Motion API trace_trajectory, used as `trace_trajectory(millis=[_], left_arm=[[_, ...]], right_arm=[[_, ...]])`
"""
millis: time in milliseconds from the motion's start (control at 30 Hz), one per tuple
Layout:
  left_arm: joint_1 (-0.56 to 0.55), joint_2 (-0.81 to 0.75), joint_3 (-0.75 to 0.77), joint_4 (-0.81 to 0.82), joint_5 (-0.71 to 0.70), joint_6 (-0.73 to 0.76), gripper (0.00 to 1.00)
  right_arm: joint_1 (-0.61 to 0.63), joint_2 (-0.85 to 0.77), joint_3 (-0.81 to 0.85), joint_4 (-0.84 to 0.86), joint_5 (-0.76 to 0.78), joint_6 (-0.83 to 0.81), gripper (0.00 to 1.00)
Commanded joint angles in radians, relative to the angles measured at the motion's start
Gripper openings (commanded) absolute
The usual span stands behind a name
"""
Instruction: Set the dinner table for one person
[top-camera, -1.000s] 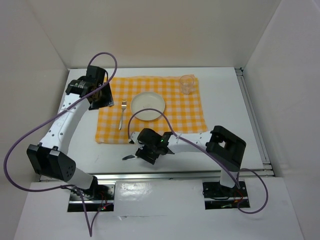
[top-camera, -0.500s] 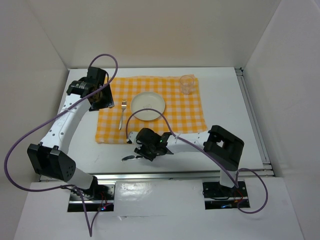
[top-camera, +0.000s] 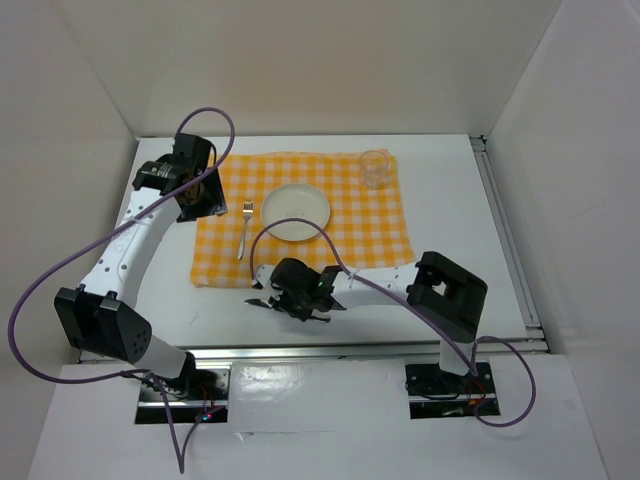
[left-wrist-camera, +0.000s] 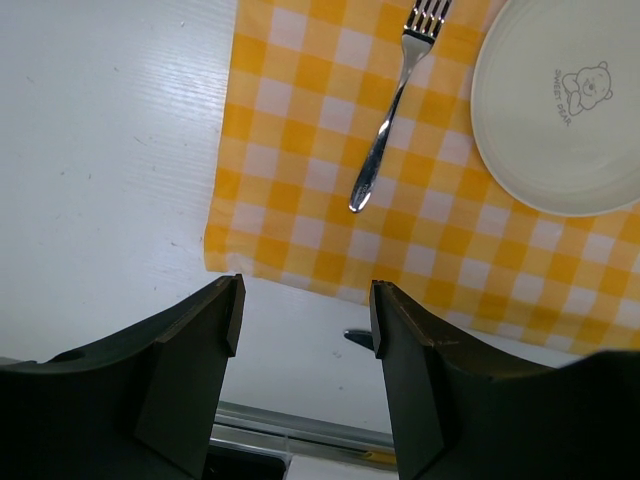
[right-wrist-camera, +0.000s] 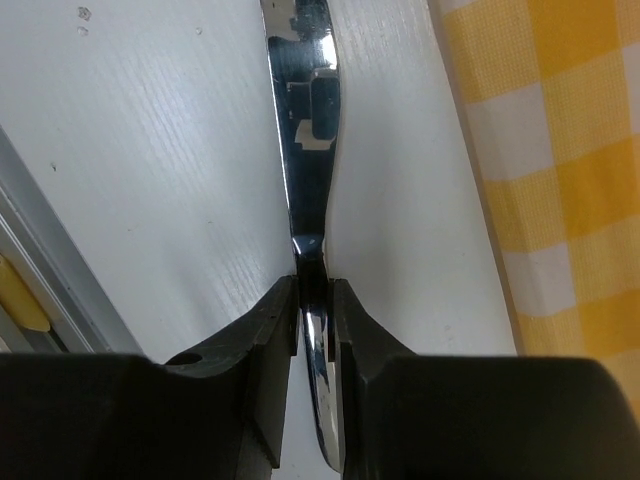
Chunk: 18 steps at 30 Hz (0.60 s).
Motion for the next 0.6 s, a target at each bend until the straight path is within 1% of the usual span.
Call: trace_trajectory(millis=[0,100,200,400,567], left_arm=[[0.014,-0.021,0.031,0.008,-0.019,-0.023,0.7],[0.014,-0.021,0.031,0.008,-0.028,-0.032,0.7],[0.014,-0.021,0.04,-0.003,-0.028,-0.032,0.69],[0.014,-0.021,0.04,-0.003,-0.028,-0.041,0.69],[0.014,-0.021,0.04,-0.003,-0.037,-0.041,0.69]], right_arm=[[0.026,0.011,0.002,-0.127,0.058,-0.01,0.11],[0.046,-0.047,0.026,-0.138,0.101,-0.01,0.11],[0.066,-0.068,0.051,-0.147,0.127,-0.028,0.11],[0.077,-0.129,0.083,-0.182,0.147,-0.028,0.11],[0.077,-0.175,0.093,-0.182,0.181,-0.018,0.03]])
